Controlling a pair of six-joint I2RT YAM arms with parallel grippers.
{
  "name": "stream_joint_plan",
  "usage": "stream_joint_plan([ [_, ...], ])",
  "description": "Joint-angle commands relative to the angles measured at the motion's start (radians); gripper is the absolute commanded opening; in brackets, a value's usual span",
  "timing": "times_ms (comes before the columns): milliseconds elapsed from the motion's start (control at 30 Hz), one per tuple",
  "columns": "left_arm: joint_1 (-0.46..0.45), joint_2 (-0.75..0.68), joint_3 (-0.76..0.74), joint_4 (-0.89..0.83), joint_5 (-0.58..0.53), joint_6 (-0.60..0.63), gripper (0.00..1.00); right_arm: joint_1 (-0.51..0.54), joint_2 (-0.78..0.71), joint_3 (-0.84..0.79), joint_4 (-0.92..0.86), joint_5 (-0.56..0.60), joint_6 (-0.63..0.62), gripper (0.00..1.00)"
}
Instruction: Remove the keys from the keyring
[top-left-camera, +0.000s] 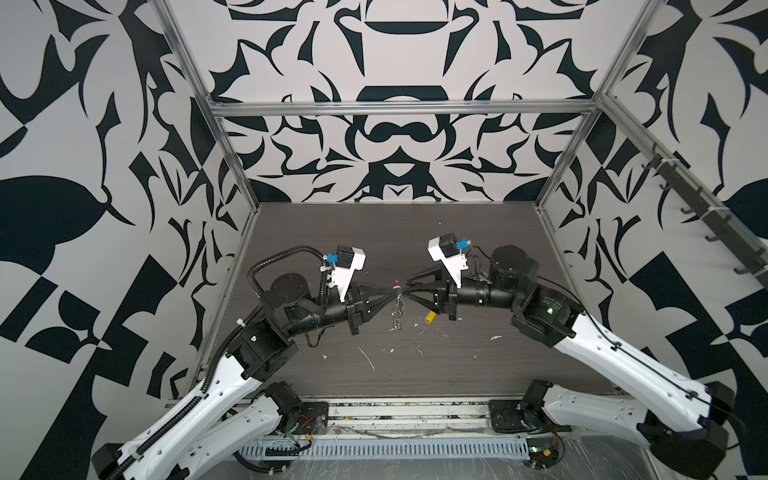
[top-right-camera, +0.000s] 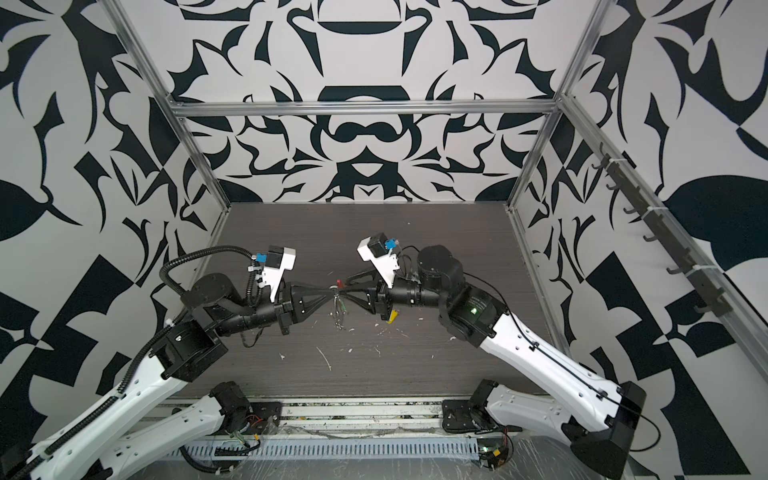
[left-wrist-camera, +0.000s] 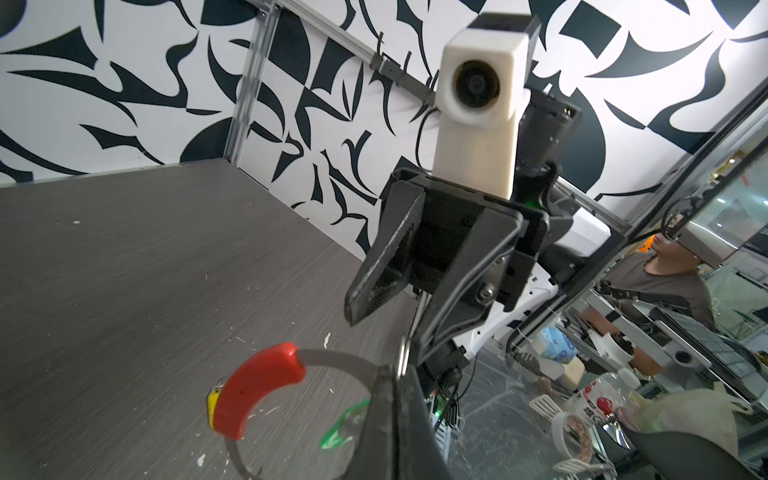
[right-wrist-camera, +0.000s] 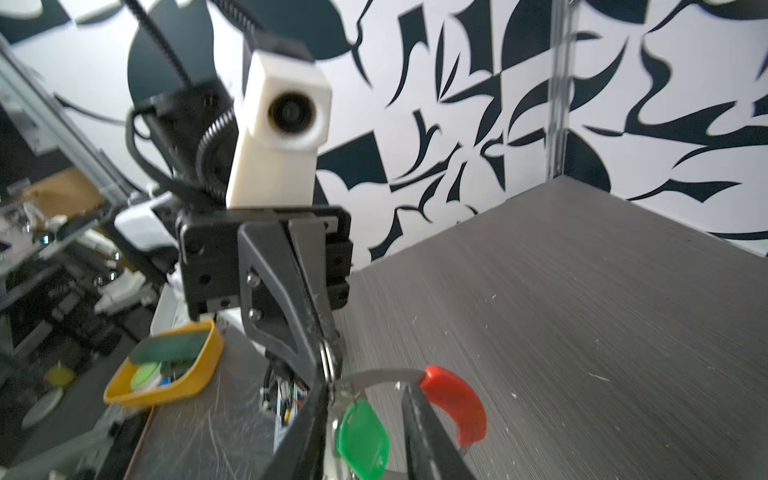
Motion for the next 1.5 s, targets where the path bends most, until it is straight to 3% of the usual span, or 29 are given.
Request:
stream_joint_plan([
  [0,-0.001,-0.024,-0.038,0.176,-0.078,-0.037,0.00,0.001,-0.031,-0.062,0.332,0.103,0.188,0.35],
  [233,-0.001,-0.017,-0.109,0.346,-0.126,-0.092,0.00,0.003,0.001,-0.130,0.516,0.105,0.309,0.34],
  [800,0.000,-0.013,-0.116,0.349,-0.152,-0.104,0.00,0.016,0.063,-0.109,0.578,0.022,0.363,0.28],
  [1000,-0.001,-0.016,-0.116,0.345,-0.162,-0.103,0.00,0.024,0.070,-0.107,0.577,0.015,0.364,0.20],
  [1233,0.000,-0.014,-0.116,0.346,-0.170,-0.101,0.00,0.032,0.077,-0.102,0.575,0.001,0.364,0.01],
  [1367,0.000,-0.016,-0.106,0.324,-0.168,-0.099,0.00,0.032,0.062,-0.091,0.531,0.007,0.338,0.00],
  [1467,-0.001,-0.037,-0.090,0.252,-0.174,-0.084,0.31,0.031,0.039,-0.034,0.371,0.014,0.251,0.00],
])
